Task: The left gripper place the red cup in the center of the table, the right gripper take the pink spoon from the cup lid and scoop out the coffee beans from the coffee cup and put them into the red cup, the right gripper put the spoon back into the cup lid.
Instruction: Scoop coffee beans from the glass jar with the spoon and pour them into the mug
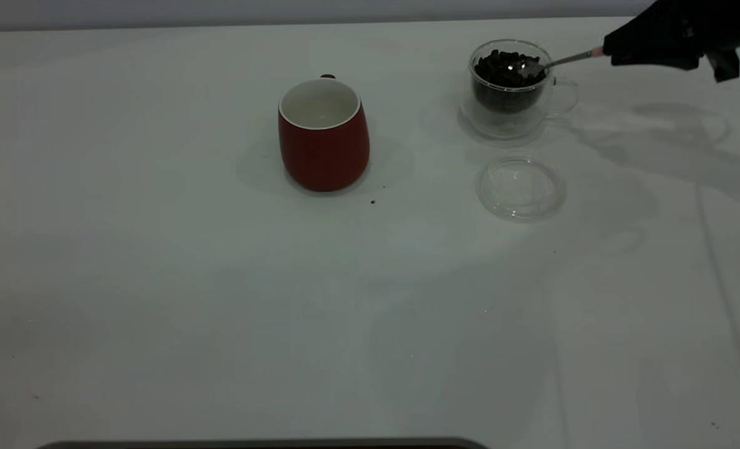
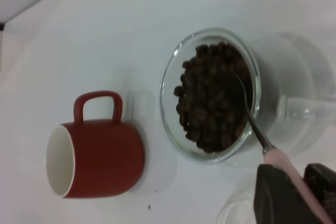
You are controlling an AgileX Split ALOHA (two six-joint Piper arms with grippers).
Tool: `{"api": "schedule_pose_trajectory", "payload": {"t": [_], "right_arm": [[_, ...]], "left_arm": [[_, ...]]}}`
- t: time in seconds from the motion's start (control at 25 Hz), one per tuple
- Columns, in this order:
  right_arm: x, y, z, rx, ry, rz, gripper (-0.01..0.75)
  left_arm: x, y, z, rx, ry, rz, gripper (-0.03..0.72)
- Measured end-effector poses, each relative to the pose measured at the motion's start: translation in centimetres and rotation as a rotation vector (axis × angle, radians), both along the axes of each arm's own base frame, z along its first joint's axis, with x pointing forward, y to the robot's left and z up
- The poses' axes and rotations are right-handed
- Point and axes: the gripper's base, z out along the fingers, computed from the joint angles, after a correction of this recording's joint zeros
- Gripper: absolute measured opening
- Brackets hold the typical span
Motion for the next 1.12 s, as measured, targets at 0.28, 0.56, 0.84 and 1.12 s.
{"api": "schedule_pose_trajectory", "payload": {"t": [0.28,0.56,0.84,1.12], "right_arm": [[-0.1,0.5,-0.1,0.051,0.03,0.001,0.098],[-0.4,0.6,-1.5,0.121,0.112,-0.045,0.098],[-0.5,-0.1,-2.1,0.199,0.148,-0.112,0.098],[-0.4,-0.6,-1.5,0.209,0.133,-0.119,0.098]], "left_arm": [[0.0,0.0,0.0,0.0,0.0,0.0,0.586],[0.0,0.0,0.0,0.0,0.0,0.0,0.586],[0.0,0.0,0.0,0.0,0.0,0.0,0.586],[0.0,0.0,0.0,0.0,0.0,0.0,0.586]]}}
